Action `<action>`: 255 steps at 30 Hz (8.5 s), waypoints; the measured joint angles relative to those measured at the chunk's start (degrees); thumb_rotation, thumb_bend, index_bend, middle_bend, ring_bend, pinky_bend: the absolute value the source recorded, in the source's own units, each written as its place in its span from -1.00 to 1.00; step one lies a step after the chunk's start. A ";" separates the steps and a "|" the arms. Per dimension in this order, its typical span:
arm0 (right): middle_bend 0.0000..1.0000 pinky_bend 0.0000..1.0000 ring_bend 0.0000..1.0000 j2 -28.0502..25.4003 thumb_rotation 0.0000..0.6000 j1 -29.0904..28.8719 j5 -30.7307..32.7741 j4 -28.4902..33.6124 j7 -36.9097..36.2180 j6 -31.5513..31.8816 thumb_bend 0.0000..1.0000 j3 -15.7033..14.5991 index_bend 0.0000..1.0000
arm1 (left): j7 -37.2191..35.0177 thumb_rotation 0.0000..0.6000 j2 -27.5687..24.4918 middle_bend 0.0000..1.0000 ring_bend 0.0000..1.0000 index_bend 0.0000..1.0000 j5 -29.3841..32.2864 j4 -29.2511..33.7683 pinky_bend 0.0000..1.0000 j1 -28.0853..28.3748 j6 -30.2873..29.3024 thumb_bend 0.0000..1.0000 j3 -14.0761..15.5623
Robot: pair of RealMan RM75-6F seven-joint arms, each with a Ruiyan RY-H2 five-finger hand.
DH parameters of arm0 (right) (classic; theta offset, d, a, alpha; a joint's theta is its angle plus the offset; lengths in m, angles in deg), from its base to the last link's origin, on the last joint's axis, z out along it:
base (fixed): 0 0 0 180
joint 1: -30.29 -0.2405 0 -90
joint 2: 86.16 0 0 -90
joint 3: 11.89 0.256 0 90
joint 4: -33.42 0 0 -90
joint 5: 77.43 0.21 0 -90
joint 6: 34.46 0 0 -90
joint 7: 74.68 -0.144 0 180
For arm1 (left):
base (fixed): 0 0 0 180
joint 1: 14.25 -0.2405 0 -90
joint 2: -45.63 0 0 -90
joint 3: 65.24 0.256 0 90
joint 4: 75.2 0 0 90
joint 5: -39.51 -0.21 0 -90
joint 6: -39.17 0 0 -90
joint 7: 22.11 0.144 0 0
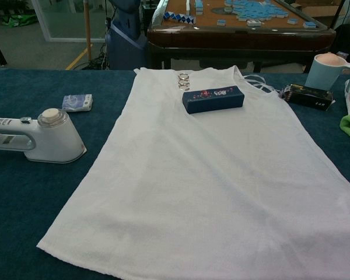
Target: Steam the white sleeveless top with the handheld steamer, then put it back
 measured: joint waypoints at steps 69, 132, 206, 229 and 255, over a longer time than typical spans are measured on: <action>-0.35 -0.38 -0.52 -9.91 1.00 -3.13 0.11 4.50 -4.94 -0.64 -0.41 2.94 -0.41 | 22.05 1.00 20.02 -0.70 -0.67 -0.59 29.61 -16.51 -0.70 25.51 23.81 -0.57 -7.74; -0.35 -0.38 -0.52 -9.76 1.00 -2.85 3.38 5.64 -4.32 -3.12 -0.41 2.45 -0.41 | -4.31 1.00 27.61 0.75 0.48 0.87 12.27 -36.79 0.58 28.33 25.56 -0.33 -5.07; -0.72 -0.96 -0.97 11.89 1.00 -18.38 -12.17 -11.99 -11.21 -26.73 -0.71 -12.88 -0.93 | -22.49 1.00 41.37 0.84 0.57 0.91 1.34 -42.61 0.63 37.64 22.93 -0.33 -6.71; -0.69 -0.64 -0.95 16.59 1.00 -17.39 -12.24 -18.60 -19.45 -22.28 -0.56 -13.09 -0.71 | -23.88 1.00 43.69 0.84 0.57 0.91 4.10 -43.89 0.63 39.57 26.07 -0.33 -8.42; -0.69 -0.72 -0.92 16.02 1.00 -17.26 -13.49 -18.21 -19.96 -20.73 -0.61 -14.99 -0.71 | -20.50 1.00 43.42 0.84 0.57 0.91 2.75 -41.58 0.63 37.52 24.21 -0.33 -5.96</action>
